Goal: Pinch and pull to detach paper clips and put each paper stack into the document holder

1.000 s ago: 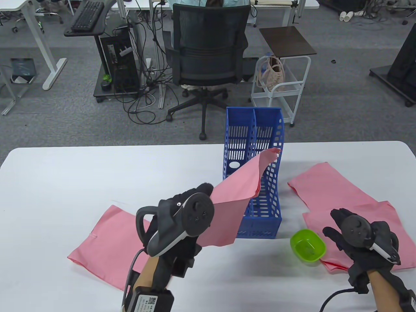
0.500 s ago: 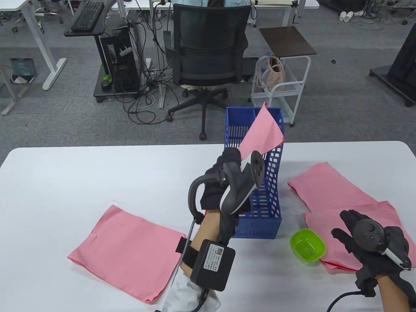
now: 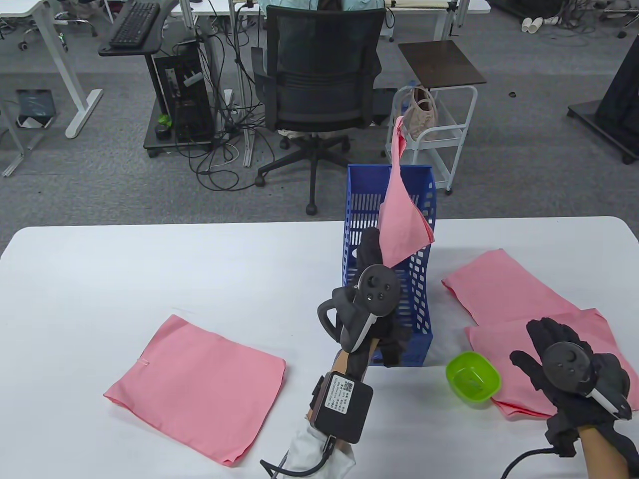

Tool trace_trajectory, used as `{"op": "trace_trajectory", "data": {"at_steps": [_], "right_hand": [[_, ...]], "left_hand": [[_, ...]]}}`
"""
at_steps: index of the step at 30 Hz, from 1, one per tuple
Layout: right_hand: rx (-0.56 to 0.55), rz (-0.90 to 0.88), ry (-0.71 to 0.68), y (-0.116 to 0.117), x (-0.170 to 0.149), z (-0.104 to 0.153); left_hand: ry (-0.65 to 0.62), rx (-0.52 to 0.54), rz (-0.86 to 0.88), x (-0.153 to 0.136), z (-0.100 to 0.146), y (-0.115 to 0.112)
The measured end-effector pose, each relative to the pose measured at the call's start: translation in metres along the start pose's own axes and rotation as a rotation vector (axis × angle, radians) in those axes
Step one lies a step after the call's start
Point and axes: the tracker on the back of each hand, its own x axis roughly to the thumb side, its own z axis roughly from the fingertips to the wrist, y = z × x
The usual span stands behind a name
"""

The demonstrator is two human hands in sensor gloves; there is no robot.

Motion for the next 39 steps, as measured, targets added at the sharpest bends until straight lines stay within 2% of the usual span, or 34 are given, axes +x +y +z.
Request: {"op": "trace_trajectory", "data": {"at_steps": [7, 13, 18, 22, 30, 35, 39], "right_hand": [[0.011, 0.02, -0.001, 0.003, 0.001, -0.001], [0.031, 0.04, -0.001, 0.006, 0.001, -0.001], [0.04, 0.047, 0.003, 0.007, 0.002, 0.0], [0.052, 0.064, 0.002, 0.009, 0.004, 0.0], [0.071, 0.103, 0.001, 0.014, 0.007, -0.001], [0.085, 0.125, -0.001, 0.016, 0.01, -0.001], [0.095, 0.156, -0.006, 0.02, 0.013, -0.001]], "left_hand": [[0.058, -0.101, -0.031, -0.03, 0.005, -0.052], [0.058, -0.177, -0.092, -0.039, 0.005, -0.065], [-0.005, -0.257, -0.158, -0.037, 0.002, -0.054], [-0.058, -0.395, -0.244, -0.036, -0.001, -0.03], [-0.144, -0.497, -0.41, -0.049, 0.002, 0.022], [-0.038, -0.546, -0.642, -0.073, 0.006, 0.037], [0.131, -0.589, -0.849, -0.112, 0.018, 0.023]]}}
